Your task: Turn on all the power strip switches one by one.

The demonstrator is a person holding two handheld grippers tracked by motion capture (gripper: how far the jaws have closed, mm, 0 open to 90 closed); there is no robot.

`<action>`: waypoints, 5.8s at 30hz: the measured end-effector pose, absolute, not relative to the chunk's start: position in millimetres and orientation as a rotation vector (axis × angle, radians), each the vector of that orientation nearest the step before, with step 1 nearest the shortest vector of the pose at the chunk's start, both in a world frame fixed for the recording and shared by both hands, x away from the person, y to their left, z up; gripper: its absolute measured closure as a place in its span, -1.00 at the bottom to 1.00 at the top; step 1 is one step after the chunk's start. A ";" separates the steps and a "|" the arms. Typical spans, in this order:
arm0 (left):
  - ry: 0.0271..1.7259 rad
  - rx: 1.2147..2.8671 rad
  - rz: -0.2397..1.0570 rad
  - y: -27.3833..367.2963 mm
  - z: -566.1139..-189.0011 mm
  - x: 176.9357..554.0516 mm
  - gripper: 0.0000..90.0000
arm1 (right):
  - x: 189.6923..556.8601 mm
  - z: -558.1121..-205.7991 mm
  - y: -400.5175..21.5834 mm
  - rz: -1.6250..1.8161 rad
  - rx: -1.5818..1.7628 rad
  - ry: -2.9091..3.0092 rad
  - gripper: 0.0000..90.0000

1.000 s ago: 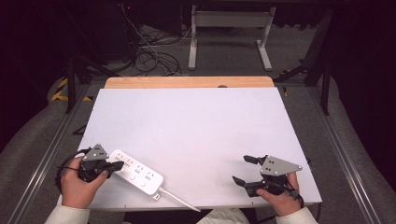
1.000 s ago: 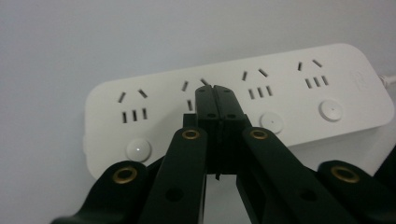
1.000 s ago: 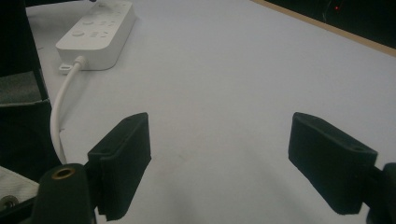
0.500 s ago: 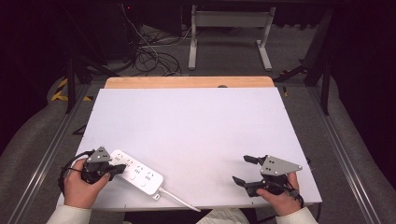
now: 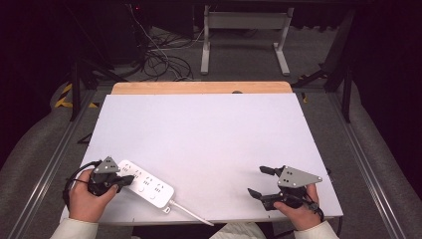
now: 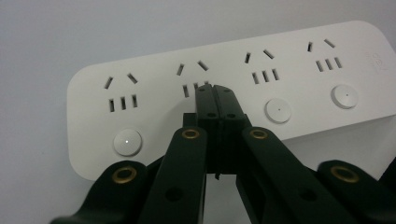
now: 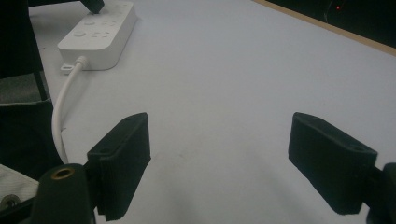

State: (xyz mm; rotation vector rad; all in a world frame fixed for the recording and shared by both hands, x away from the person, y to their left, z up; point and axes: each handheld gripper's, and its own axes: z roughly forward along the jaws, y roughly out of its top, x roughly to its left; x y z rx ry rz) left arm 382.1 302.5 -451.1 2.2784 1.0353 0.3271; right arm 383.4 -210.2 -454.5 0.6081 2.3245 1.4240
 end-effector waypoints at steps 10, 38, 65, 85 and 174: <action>1.034 2.280 0.351 301.6 -452.7 380.6 1.00 | 382.6 -454.2 -210.2 1.419 0.609 2.327 -0.52; 1.045 2.286 0.357 300.5 -454.1 380.0 1.00 | 381.6 -454.2 -208.7 1.420 0.593 2.332 -0.52; 0.897 2.285 0.335 270.5 -441.1 363.1 1.00 | 382.5 -454.9 -208.1 1.422 0.594 2.336 -0.52; 0.922 2.331 0.321 268.6 -449.9 366.4 1.00 | 382.4 -455.5 -207.6 1.421 0.594 2.341 -0.52; 0.810 2.305 0.300 242.4 -452.8 347.7 1.00 | 382.0 -456.0 -206.8 1.417 0.585 2.350 -0.52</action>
